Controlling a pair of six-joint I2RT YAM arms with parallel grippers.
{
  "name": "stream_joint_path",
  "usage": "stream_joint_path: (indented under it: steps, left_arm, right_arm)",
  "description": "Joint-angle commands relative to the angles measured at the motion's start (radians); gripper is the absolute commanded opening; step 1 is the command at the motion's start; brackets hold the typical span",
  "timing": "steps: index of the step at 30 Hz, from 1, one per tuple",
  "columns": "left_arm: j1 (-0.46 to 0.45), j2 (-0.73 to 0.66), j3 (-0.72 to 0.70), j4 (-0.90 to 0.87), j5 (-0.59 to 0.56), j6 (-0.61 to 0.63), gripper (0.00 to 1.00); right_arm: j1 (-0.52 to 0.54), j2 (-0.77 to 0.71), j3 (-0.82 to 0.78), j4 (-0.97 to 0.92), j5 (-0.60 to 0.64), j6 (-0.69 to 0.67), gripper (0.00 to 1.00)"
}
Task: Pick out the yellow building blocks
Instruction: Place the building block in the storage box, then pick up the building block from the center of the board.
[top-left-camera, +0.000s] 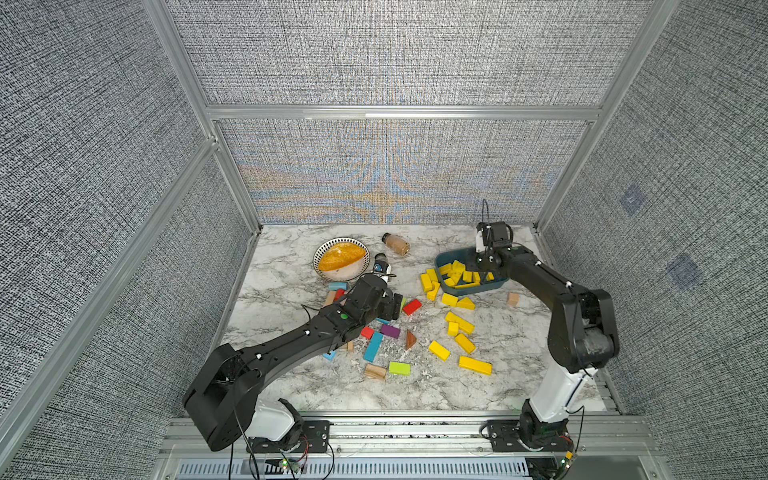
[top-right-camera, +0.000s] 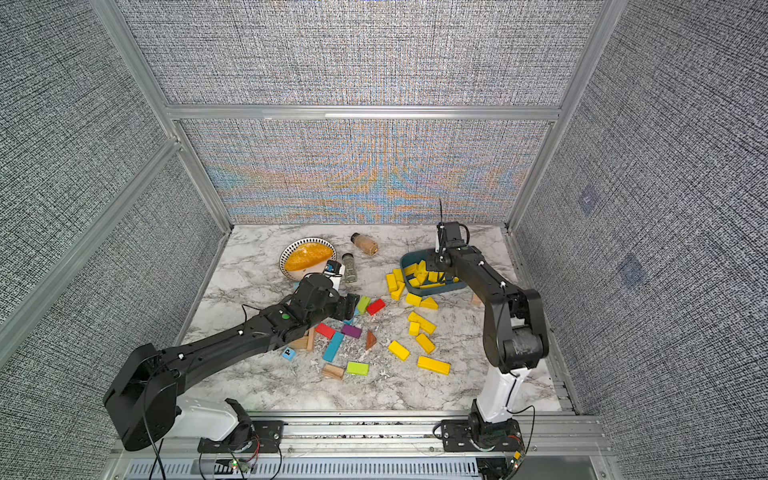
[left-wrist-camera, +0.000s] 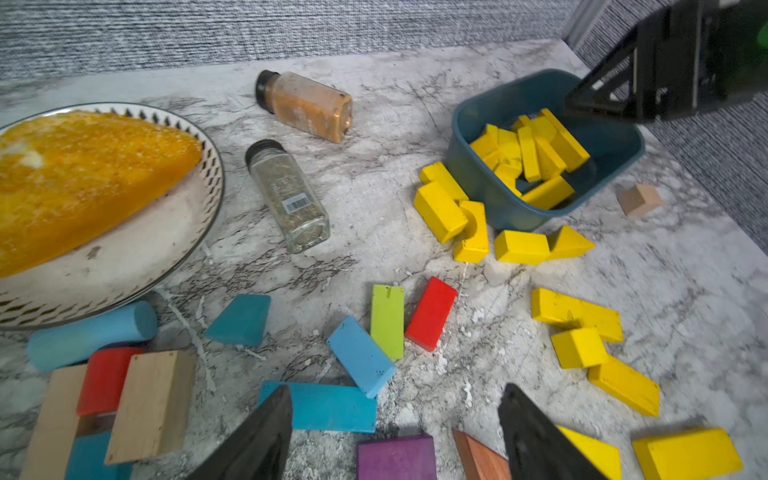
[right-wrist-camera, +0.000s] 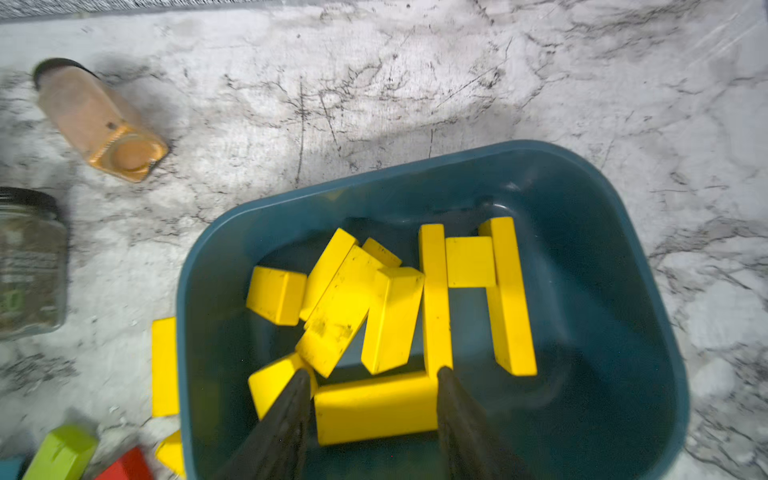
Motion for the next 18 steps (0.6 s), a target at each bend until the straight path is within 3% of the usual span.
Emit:
stream_joint_path:
  steps: [1,7,18]
  left_arm:
    - [-0.004,0.004,0.03,-0.019,0.232,0.212,0.78]
    - [-0.037,0.097,0.189,-0.292,0.511,0.526,0.76]
    - [-0.103,0.253,0.314,-0.451,0.588,0.855,0.78]
  right_arm:
    - [0.004,-0.135,-0.131,0.055,-0.052,0.035,0.52]
    - [0.021,-0.403,-0.383,0.111,-0.109,0.094,0.52]
    - [0.024,-0.755,-0.665,0.155,-0.183,0.19,0.51]
